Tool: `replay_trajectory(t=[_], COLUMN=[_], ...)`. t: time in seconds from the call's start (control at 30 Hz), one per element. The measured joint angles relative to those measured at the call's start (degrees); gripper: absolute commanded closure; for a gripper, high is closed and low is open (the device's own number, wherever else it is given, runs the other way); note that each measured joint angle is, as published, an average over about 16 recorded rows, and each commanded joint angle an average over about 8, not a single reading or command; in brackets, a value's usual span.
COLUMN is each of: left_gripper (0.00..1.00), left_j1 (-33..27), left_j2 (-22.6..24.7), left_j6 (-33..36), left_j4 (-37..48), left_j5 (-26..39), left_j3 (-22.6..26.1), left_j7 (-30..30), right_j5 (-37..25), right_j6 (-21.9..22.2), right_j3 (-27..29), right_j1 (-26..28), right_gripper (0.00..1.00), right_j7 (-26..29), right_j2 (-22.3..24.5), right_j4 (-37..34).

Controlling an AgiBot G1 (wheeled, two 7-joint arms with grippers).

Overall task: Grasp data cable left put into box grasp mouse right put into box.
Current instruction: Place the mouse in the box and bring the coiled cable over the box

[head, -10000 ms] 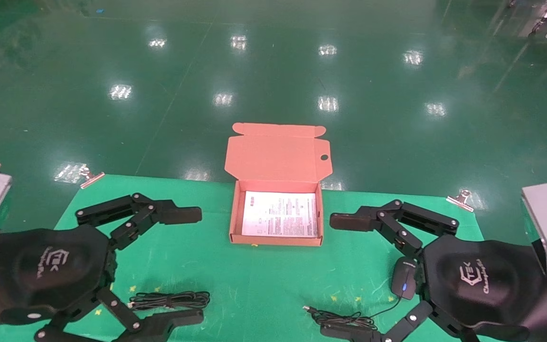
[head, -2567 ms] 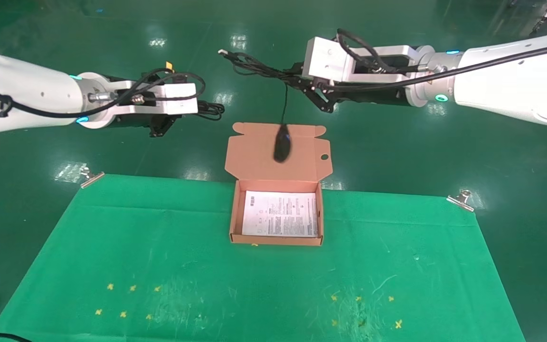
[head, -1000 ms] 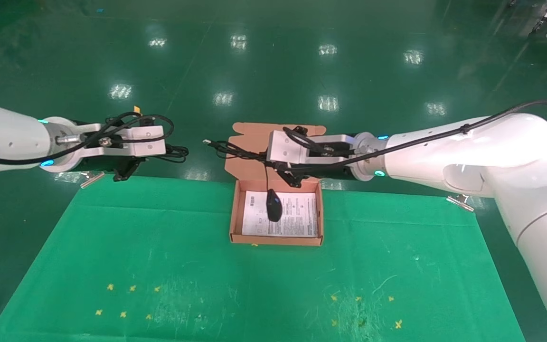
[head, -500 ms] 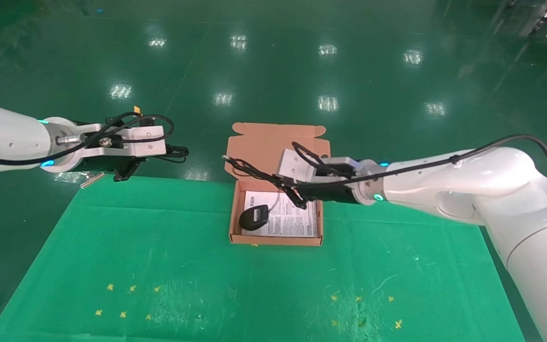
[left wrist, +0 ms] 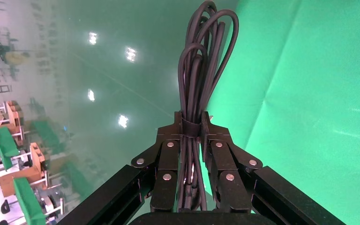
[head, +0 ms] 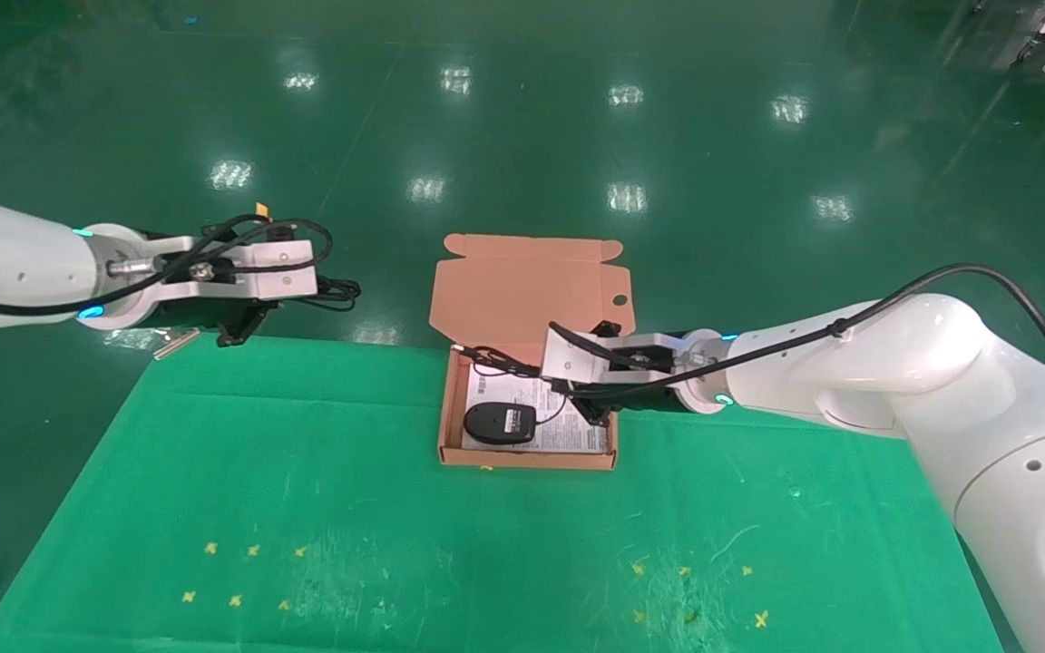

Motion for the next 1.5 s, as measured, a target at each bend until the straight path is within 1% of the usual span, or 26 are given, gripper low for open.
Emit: replay_trajectory(t=[0.03,0.07,0.1,0.4,0.67,0.93,1.2,1.33,1.5], left_gripper=[1.0,1.0,1.0,1.0,1.0,1.0,1.0,1.0,1.0], left_j1=[0.0,0.0,0.01,0.89,3.1,5.15,6.38,6.85,7.19], left_j2=[0.0,0.0,0.0,1.19,5.25,12.41,19.32,21.36,22.32], left_j6=[0.0,0.01,0.0,-1.15,-5.56,-13.89,-23.07,-26.8,-30.67], left_j4=[0.0,-0.01,-0.01,0.6,4.62,14.57,25.92,29.51,31.42], left_j5=[0.0,0.0,-0.01,-0.73,-3.13,-6.89,-13.14,-17.62,-23.65], left_j3=[0.0,0.0,0.0,0.27,1.15,2.04,3.63,5.71,9.67], left_j7=[0.0,0.0,0.0,0.76,4.64,12.61,22.83,27.21,30.91], right_j5=[-0.1,-0.18,-0.22,-0.27,0.18,0.16,-0.87,-1.63,-2.61], right_j6=[0.09,0.16,0.19,-0.08,-1.62,-3.42,-4.2,-4.26,-4.13], right_j3=[-0.33,-0.62,-0.87,-2.25,-2.31,-1.9,-1.71,-1.74,-1.81], right_j1=[0.0,-0.01,-0.03,-0.35,-0.44,-0.3,-1.05,-1.91,-3.17], right_gripper=[0.13,0.05,0.0,0.0,0.0,0.0,0.0,0.0,0.0], right_j7=[0.02,0.06,0.11,0.8,1.7,4.06,9.72,13.39,17.97], right_j2=[0.02,0.06,0.11,1.32,5.01,11.85,19.98,23.72,27.67], right_j4=[0.15,0.29,0.44,2.39,5.51,10.75,18.97,23.85,29.82])
